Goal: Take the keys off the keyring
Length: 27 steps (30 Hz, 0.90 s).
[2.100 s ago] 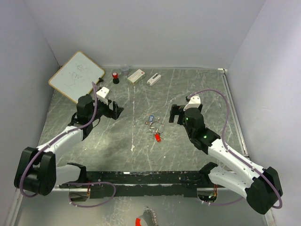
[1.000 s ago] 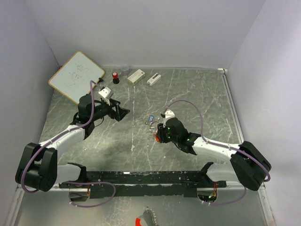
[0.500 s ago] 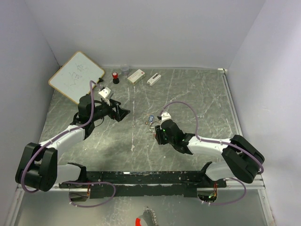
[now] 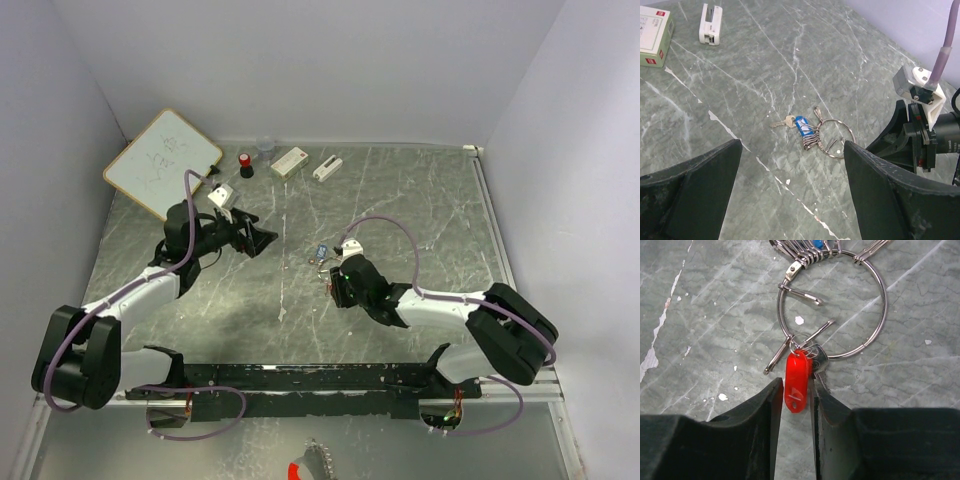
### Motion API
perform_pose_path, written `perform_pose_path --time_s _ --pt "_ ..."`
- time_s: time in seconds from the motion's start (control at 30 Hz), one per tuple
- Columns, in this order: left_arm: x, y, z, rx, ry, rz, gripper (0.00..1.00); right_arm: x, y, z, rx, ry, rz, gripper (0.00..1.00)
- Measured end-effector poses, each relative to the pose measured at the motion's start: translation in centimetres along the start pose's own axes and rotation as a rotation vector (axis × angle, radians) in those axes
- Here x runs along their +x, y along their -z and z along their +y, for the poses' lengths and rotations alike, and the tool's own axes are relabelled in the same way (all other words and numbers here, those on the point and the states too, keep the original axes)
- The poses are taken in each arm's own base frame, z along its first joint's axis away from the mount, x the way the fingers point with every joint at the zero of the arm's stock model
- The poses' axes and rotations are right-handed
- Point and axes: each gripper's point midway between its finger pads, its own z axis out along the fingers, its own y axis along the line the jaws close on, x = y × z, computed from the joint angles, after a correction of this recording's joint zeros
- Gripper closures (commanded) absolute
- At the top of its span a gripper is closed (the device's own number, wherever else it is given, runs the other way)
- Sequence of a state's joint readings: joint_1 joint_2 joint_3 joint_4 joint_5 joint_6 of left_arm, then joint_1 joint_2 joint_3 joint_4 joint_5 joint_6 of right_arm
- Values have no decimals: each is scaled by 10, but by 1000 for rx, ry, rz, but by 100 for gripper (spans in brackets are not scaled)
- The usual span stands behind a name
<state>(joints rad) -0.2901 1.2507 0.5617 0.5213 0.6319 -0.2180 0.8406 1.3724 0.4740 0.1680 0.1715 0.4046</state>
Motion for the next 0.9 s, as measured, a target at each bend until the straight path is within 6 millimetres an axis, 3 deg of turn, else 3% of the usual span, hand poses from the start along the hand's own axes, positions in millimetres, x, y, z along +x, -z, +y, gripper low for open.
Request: perform_pose_path --time_s 0.23,0.33,0.63,0.73,0.9 --pt "-11 3 -1 -20 -6 -31 6 4 -4 3 -6 2 14 84" --pt "-15 5 -1 -30 -5 -41 6 0 -9 7 -9 0 10 100" --pt "-10 7 1 -48 18 -22 6 -19 -10 15 5 39 4 100" --pt "-10 7 1 -48 17 -22 6 -36 0 17 18 69 -22 100" --pt "-9 5 0 -36 20 -21 6 -105 36 27 14 93 -185 100"
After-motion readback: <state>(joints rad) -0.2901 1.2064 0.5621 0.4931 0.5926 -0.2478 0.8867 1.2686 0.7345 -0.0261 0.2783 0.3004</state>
